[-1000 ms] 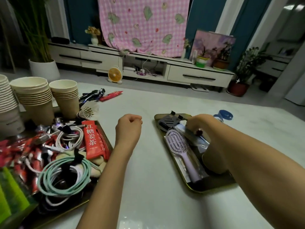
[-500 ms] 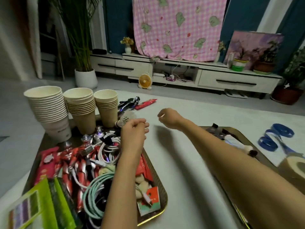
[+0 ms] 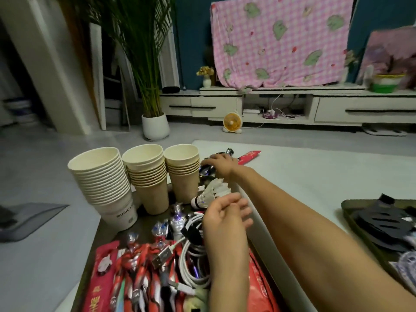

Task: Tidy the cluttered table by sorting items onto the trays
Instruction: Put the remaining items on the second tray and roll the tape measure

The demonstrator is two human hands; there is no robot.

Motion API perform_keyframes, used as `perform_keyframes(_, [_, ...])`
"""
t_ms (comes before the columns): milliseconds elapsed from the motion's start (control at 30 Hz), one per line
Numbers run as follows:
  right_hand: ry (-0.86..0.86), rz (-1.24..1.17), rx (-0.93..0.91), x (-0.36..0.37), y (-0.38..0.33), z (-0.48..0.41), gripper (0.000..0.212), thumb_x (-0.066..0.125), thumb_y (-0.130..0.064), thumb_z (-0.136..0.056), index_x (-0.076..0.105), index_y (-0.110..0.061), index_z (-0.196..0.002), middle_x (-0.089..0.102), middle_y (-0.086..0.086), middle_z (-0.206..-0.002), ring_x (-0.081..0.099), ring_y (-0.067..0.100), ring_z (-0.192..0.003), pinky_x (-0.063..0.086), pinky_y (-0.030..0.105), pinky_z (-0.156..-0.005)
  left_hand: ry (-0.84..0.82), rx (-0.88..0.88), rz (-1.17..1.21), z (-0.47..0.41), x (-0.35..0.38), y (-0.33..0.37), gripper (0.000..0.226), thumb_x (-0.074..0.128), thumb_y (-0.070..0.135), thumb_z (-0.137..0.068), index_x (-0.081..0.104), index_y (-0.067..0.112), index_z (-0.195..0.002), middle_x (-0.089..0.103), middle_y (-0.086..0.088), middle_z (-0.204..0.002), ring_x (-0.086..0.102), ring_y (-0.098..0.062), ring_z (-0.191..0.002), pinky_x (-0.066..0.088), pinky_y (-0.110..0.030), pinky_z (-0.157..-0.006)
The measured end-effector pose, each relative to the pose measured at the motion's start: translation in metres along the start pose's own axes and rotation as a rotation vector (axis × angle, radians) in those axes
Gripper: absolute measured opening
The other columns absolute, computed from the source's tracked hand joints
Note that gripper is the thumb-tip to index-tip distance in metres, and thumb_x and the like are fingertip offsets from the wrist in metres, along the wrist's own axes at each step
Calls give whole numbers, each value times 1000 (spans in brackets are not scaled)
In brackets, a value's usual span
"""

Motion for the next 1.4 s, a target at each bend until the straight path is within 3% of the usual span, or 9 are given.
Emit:
perform_keyframes(167, [61, 267, -62, -8, 2, 17, 45, 58, -22, -88, 48, -23, -132, 35, 10, -138, 32, 31, -124, 30, 41, -100, -34, 9, -79, 7, 2, 3, 27, 44, -1, -91, 62, 17, -82, 68, 3, -75, 64, -9, -71, 49, -21, -64])
perform_keyframes(333, [311, 404, 8, -21, 13, 42, 31, 47, -24, -95, 53, -12, -123, 49, 12, -124, 42, 27, -114, 35, 34, -91, -61, -4, -58, 13, -1, 13, 25, 45, 0, -92, 61, 17, -82, 68, 1, -78, 62, -9, -70, 46, -21, -63])
perform_keyframes(500, [573, -272, 173, -72, 37, 79, 23, 40, -21, -98, 50, -6, -113, 61, 18, -101, 56, 36, -90, 43, 39, -72, -52, -5, 11, 8, -2, 24, 26, 43, -1, -92, 60, 15, -80, 65, -2, -78, 59, -12, -69, 43, -23, -64])
perform_keyframes(600, [636, -614, 222, -102, 48, 128, 19, 38, -21, -99, 45, -7, -109, 55, 10, -89, 54, 26, -75, 44, 32, -58, -128, -12, -35, 25, 15, 27, 26, 42, -1, -92, 57, 16, -80, 62, -1, -77, 57, -13, -70, 41, -24, -64])
perform_keyframes(700, [578, -826, 283, -119, 60, 182, 16, 43, -21, -97, 49, -9, -106, 58, 11, -88, 62, 30, -80, 54, 34, -67, -199, 11, -120, 38, 30, 23, 24, 43, 1, -92, 57, 17, -81, 62, 0, -79, 57, -12, -72, 42, -23, -63])
perform_keyframes(900, [295, -1283, 734, -108, 90, 312, 15, 50, -19, -95, 51, -5, -98, 59, 13, -85, 62, 21, -60, 52, 26, -47, -379, -9, -351, 88, 71, -26, 18, 45, 8, -92, 59, 19, -88, 65, -2, -89, 61, -15, -80, 47, -27, -69])
perform_keyframes(1000, [285, -1420, 795, -106, 89, 356, 10, 41, -11, -97, 45, -3, -93, 56, 13, -75, 63, 18, -46, 49, 23, -39, -445, 65, -490, 110, 91, -45, 19, 44, 10, -91, 61, 18, -96, 65, -8, -105, 59, -23, -97, 47, -32, -83])
perform_keyframes(1200, [377, -705, 673, -106, 83, 386, 19, 48, 3, -86, 57, -7, -99, 59, 15, -92, 61, 29, -81, 52, 37, -71, -504, 232, -657, 126, 103, -67, 30, 42, 11, -94, 59, 14, -118, 60, -2, -120, 49, -8, -97, 34, -16, -83])
perform_keyframes(1400, [395, -34, 634, -89, 96, 388, 17, 51, -6, -84, 52, -4, -101, 54, 19, -103, 46, 30, -79, 33, 29, -58, -583, 276, -755, 140, 109, -78, 37, 39, 11, -95, 52, 15, -129, 55, -2, -131, 50, -15, -117, 32, -16, -89])
Point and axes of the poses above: each hand's wrist, its own z-axis away from the middle knuckle, its own x-axis out of the palm, y = z × x, the point moved 4 cm from there along -z, towards the middle knuckle
